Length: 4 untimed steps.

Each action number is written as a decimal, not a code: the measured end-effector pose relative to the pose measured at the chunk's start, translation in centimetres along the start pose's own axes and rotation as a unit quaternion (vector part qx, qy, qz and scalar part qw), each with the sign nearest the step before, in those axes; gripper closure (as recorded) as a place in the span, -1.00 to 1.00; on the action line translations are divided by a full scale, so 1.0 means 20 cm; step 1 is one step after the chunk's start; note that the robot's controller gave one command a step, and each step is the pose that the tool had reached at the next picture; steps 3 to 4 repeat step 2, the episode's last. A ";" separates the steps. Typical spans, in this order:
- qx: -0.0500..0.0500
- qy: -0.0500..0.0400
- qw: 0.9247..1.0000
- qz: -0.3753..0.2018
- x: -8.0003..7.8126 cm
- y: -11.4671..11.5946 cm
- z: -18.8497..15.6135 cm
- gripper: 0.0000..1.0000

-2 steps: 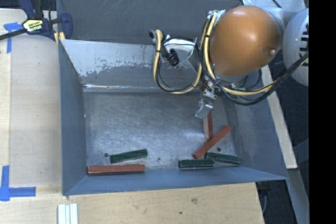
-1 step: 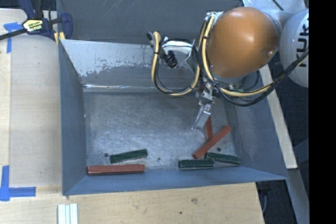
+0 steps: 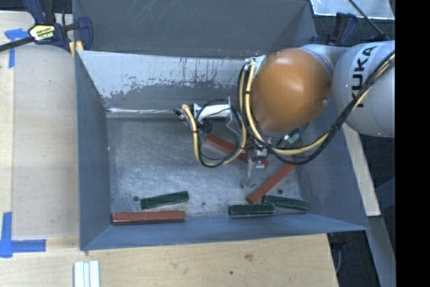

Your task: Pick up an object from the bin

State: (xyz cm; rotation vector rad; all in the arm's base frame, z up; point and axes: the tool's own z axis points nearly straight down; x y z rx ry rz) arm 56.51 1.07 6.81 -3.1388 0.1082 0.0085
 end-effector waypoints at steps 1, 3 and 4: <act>0.001 0.003 1.000 -0.001 0.01 0.00 -0.01 1.00; 0.001 0.003 1.000 -0.025 0.01 0.20 -0.74 1.00; 0.001 0.003 1.000 -0.025 0.01 0.20 -0.74 1.00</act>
Offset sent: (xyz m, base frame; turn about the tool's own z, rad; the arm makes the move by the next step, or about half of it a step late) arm 0.0000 0.0000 0.0000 0.0000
